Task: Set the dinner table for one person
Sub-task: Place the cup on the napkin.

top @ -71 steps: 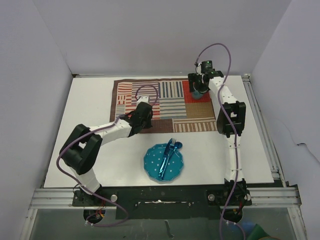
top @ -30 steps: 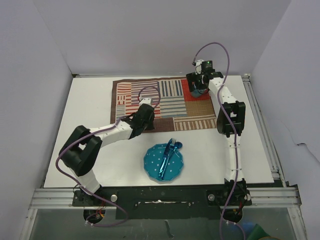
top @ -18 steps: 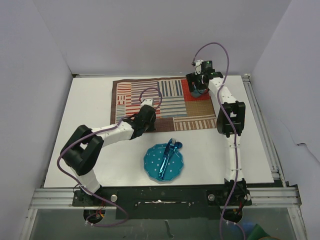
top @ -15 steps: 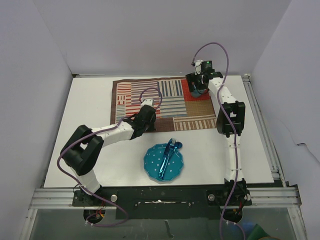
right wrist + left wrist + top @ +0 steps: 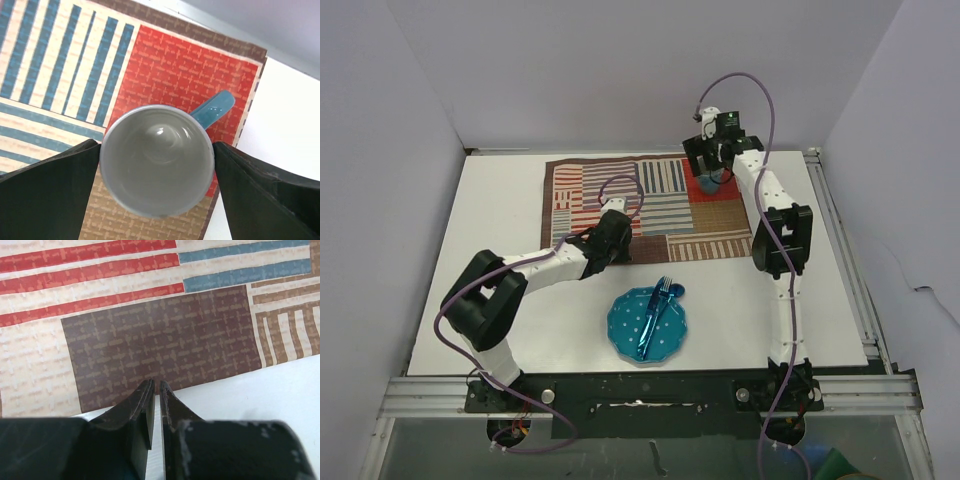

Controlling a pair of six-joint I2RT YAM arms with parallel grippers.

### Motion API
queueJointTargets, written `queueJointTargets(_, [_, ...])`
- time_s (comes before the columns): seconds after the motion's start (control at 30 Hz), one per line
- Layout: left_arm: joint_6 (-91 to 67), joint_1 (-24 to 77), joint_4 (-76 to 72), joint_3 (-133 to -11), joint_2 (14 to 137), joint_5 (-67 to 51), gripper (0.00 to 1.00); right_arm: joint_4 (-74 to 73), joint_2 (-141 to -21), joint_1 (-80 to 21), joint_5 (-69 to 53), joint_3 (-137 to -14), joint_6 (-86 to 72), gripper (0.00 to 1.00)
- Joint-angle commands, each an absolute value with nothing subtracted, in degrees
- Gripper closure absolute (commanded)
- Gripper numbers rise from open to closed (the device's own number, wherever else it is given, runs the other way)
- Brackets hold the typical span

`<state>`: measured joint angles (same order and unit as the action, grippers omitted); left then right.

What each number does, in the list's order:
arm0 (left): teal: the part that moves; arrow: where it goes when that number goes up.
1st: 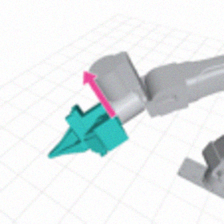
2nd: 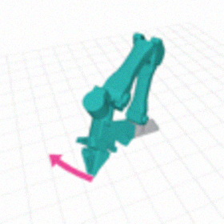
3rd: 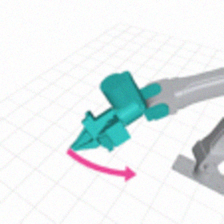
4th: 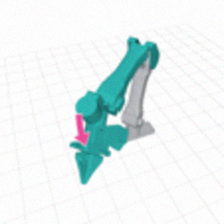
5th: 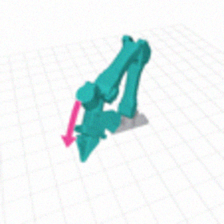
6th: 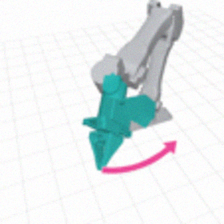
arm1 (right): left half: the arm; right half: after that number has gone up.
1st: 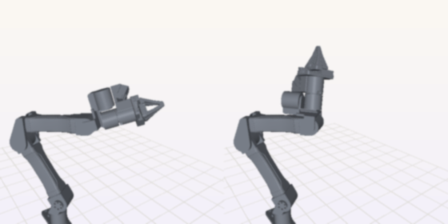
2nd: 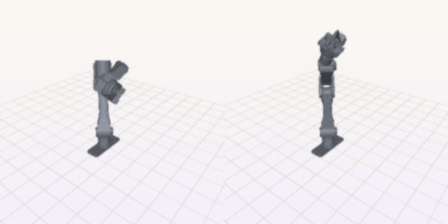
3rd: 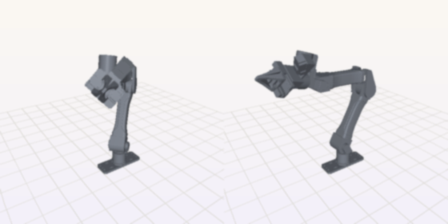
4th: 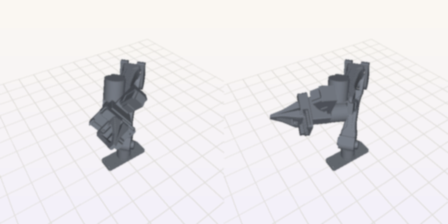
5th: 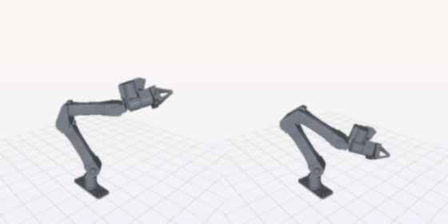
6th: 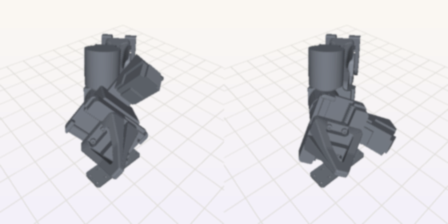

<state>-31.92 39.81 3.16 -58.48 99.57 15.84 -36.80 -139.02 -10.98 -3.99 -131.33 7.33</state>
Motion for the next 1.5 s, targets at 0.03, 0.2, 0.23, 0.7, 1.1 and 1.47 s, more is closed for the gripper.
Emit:
queueJointTargets(0.03, [-32.26, 40.08, 0.0, -59.39, 99.43, 16.43, 0.9, -34.09, -132.16, -11.44, -3.01, -130.81, 8.31, 0.02])
queueJointTargets(0.2, [-32.34, 40.08, 0.38, -59.08, 98.77, 16.8, 0.9, -33.83, -130.0, -11.95, -2.04, -129.33, 8.1, 0.02])
queueJointTargets(0.23, [-32.42, 40.08, 0.43, -59.0, 98.52, 16.85, 0.9, -33.95, -129.98, -11.95, -1.94, -129.29, 8.09, 0.02])
queueJointTargets(0.7, [-33.05, 40.93, 1.49, -58.21, 95.49, 18.02, 0.9, -36.01, -125.62, -13.47, 1.78, -127.31, 6.21, 0.02])
queueJointTargets(1.1, [-33.33, 42.01, 2.48, -57.16, 92.32, 19.85, 0.9, -37.61, -112.11, -16.24, 7.11, -113.28, -1.07, 0.02])
queueJointTargets(1.47, [-31.37, 42.04, 3.73, -57.83, 87.89, 23.97, 0.9, -31.86, -99.33, -20.92, 7.23, -87.9, -8.83, 0.05])
